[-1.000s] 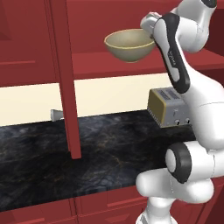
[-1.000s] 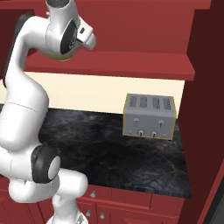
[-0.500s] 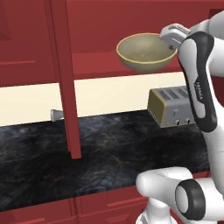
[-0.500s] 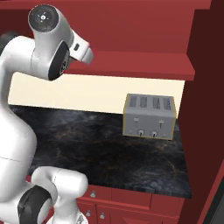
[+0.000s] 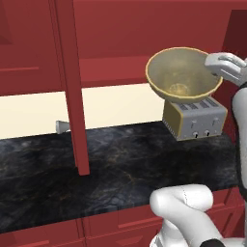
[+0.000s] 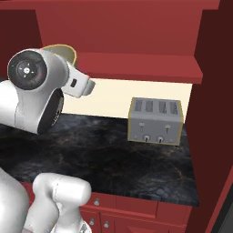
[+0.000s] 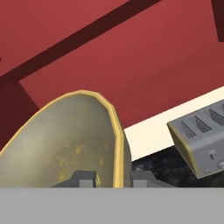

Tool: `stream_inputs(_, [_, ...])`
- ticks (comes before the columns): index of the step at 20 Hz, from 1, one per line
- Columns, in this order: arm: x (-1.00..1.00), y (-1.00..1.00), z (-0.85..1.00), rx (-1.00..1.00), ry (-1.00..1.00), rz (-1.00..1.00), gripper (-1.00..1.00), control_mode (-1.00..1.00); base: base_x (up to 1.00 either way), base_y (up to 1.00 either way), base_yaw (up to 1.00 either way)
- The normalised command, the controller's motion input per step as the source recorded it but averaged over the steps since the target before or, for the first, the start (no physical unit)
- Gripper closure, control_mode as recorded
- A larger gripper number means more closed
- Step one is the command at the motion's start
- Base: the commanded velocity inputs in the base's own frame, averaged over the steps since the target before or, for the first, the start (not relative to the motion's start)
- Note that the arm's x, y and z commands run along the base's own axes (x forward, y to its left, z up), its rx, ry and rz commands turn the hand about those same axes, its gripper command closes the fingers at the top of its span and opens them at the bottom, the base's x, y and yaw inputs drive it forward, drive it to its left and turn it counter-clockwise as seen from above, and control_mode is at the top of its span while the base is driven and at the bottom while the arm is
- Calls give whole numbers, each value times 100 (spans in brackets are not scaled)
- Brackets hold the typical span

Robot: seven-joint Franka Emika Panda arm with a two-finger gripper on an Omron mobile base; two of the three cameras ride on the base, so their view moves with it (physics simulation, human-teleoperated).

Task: Move the bowls from the cabinet to the plates on the dining table.

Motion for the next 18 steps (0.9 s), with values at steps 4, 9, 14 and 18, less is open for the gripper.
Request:
stream_inputs(4, [-100, -1, -26, 0, -8, 1, 100, -100, 0, 0, 0])
stream_inputs(9, [-100, -4, -34, 0, -4, 1, 100, -100, 0, 0, 0])
stream_inputs(14, [-71, -4, -46, -2, 0, 0, 100, -100, 0, 0, 0])
stream_inputs(18, [-4, 1, -4, -2, 0, 1, 100, -100, 0, 0, 0])
